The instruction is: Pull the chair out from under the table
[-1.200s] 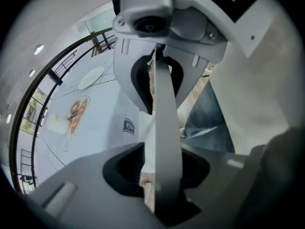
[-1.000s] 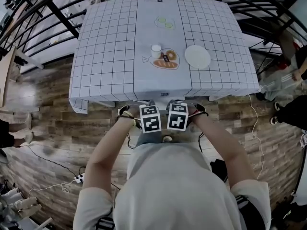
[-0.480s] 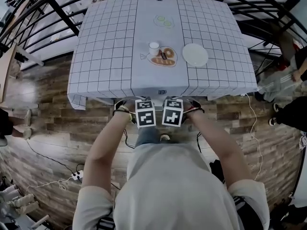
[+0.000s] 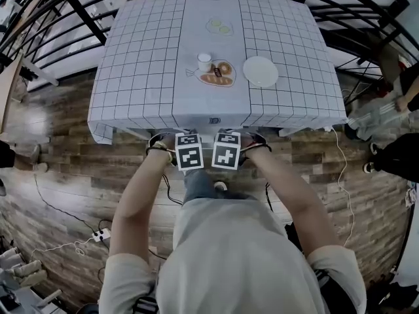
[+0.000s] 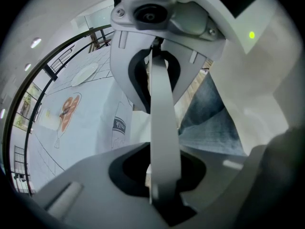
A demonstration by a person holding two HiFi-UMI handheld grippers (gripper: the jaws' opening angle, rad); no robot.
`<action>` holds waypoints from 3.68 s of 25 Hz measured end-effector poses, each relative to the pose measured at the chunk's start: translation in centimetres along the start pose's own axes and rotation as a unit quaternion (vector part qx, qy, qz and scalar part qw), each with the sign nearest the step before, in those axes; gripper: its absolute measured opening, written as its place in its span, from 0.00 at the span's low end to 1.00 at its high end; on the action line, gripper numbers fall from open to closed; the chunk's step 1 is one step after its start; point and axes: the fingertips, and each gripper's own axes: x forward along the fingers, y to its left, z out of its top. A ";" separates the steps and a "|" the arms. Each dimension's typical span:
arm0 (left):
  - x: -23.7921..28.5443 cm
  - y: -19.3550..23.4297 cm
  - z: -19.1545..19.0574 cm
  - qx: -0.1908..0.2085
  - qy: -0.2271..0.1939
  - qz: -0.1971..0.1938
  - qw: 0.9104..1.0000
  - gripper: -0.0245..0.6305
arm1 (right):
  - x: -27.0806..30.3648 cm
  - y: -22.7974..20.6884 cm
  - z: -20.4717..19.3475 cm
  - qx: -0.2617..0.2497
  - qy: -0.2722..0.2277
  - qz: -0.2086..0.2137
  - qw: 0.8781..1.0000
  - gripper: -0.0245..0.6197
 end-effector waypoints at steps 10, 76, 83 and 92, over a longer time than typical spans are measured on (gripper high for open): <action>0.0 -1.7 0.2 -0.016 0.000 0.004 1.000 0.16 | -0.1 1.7 -0.1 -0.007 -0.002 0.004 1.000 0.15; -0.5 -20.0 2.2 0.003 -0.007 -0.011 1.000 0.16 | -1.2 20.2 -0.9 0.026 0.001 0.022 0.999 0.15; -0.6 -21.4 2.3 0.004 -0.007 -0.010 1.000 0.16 | -1.3 21.7 -0.9 0.027 0.003 0.024 0.999 0.15; -0.6 -23.3 2.5 0.006 -0.007 -0.012 1.000 0.16 | -1.4 23.6 -0.9 0.027 0.003 0.024 0.999 0.15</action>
